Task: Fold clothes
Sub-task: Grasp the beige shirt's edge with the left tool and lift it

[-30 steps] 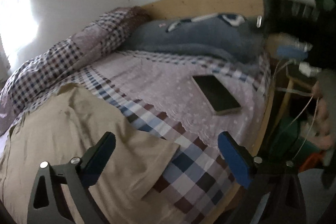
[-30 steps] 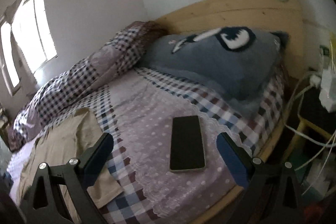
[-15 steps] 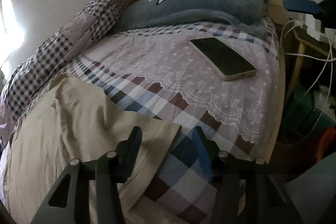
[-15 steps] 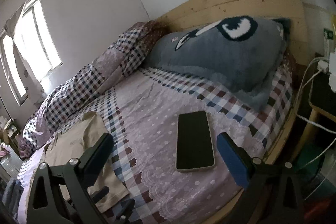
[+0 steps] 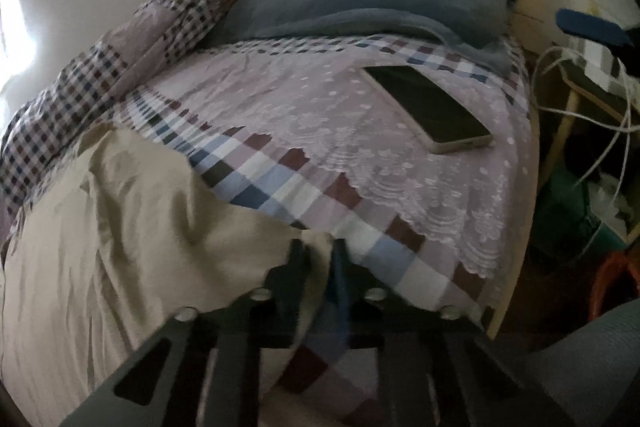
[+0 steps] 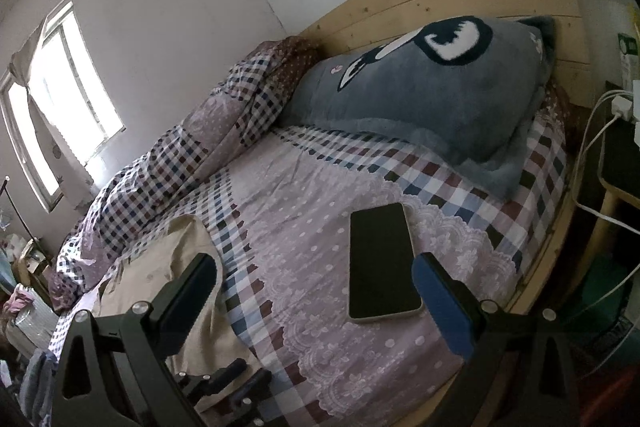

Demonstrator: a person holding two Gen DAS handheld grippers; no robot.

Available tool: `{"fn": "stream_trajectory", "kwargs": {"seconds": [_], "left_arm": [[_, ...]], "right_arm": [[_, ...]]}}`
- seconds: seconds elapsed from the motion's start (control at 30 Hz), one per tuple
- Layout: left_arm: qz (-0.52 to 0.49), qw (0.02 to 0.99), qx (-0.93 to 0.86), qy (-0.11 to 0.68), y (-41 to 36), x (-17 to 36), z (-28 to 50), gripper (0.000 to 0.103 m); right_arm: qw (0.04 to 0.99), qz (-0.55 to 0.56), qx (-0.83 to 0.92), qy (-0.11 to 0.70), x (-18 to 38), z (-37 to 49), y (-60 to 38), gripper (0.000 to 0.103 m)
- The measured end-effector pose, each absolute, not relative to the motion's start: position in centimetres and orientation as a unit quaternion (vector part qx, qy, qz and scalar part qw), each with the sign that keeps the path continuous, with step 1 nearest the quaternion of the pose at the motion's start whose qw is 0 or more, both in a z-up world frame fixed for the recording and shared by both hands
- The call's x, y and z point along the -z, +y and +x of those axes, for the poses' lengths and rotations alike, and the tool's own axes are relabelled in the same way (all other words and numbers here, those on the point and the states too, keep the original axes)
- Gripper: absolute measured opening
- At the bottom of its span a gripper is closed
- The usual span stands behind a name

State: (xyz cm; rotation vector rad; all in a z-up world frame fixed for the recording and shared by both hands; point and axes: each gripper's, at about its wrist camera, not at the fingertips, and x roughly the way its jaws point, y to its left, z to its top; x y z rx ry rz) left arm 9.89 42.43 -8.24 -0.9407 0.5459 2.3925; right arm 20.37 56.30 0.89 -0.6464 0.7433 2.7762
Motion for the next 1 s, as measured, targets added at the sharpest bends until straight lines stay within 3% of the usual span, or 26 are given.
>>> {"fn": "stream_trajectory", "kwargs": {"seconds": [0.33, 0.6, 1.0], "left_arm": [[-0.345, 0.273, -0.887, 0.142, 40.3, 4.4, 9.3, 0.005], [-0.290, 0.294, -0.911, 0.012, 34.5, -6.5, 7.0, 0.005], [-0.259, 0.283, -0.920, -0.082, 26.7, -20.3, 0.1, 0.005]], "right_arm": [[0.090, -0.216, -0.937, 0.261, -0.8, 20.5, 56.4, 0.101], [0.071, -0.209, -0.942, 0.251, -0.9, 20.3, 55.9, 0.101], [-0.017, -0.200, -0.966, 0.163, -2.5, 17.1, 49.2, 0.101]]}}
